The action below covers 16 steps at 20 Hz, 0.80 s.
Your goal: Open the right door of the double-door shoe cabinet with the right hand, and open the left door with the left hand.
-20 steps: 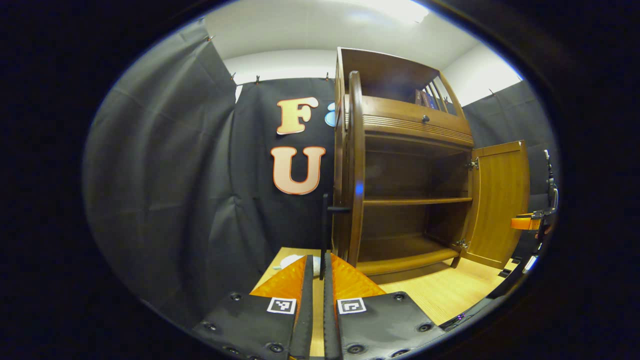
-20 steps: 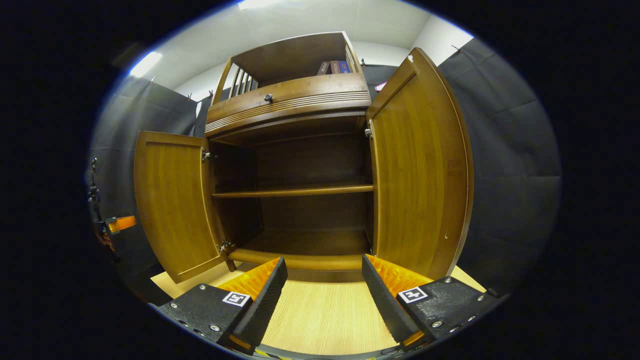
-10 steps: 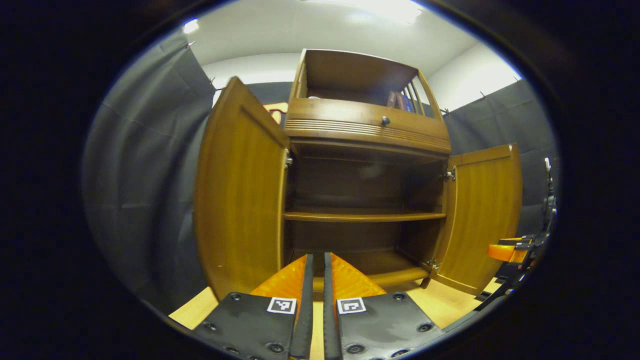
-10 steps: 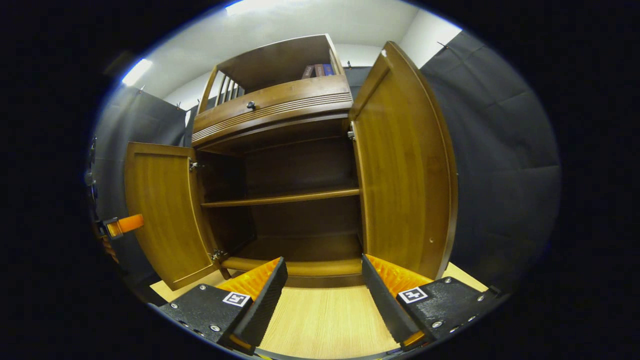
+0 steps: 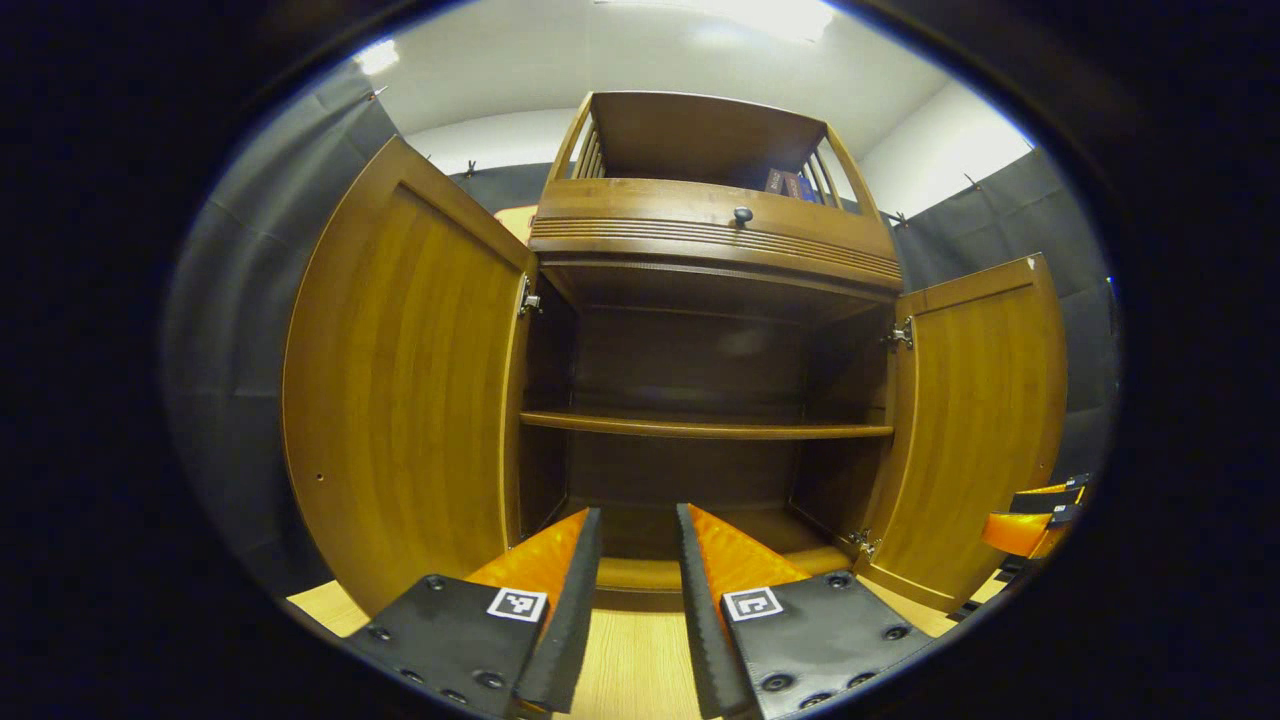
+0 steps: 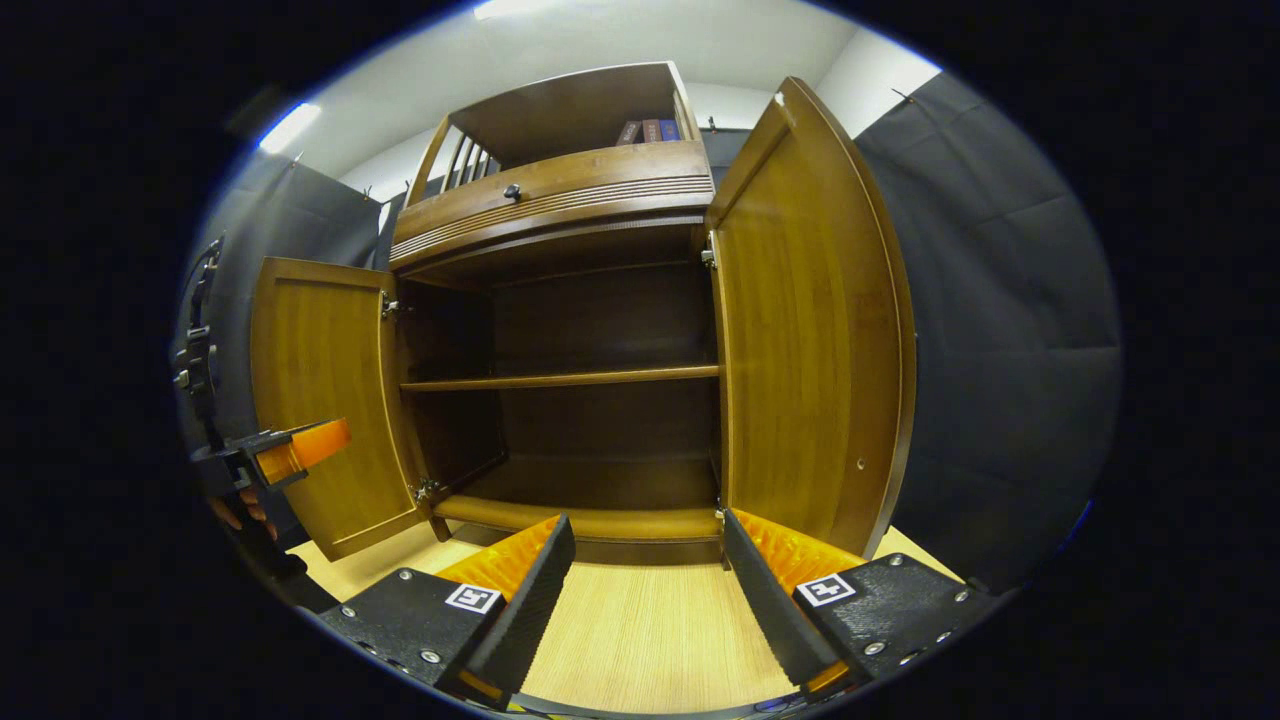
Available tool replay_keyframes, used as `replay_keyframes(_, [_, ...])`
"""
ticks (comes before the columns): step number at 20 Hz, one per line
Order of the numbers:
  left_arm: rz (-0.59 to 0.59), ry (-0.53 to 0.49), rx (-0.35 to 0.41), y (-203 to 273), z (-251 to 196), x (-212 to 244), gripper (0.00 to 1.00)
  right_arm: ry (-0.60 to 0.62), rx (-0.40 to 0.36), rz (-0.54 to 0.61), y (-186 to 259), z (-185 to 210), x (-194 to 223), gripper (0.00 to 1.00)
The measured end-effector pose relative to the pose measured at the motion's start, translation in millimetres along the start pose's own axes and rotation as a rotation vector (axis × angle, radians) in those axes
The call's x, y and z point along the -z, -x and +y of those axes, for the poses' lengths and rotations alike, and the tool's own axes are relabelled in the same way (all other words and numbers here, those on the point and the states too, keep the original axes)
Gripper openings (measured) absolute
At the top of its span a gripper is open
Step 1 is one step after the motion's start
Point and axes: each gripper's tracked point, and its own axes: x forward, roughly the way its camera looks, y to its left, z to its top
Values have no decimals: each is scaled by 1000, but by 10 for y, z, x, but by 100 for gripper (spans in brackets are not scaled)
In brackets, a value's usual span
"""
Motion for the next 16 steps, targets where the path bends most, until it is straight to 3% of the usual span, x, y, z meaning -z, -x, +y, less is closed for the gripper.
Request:
replay_keyframes(4, [13,-63,4,-46,18,91,80,2,-21,3,-79,54,-1,98])
replay_keyframes(5, [20,-67,0,-46,35,116,89,2,-24,2,-113,59,0,92])
replay_keyframes(10, [-7,-53,-54,-37,137,55,96,5,-33,-28,-207,102,-60,92])
replay_keyframes(16, [-30,-82,-41,-3,108,-40,93,42,-38,-25,-218,138,-31,92])
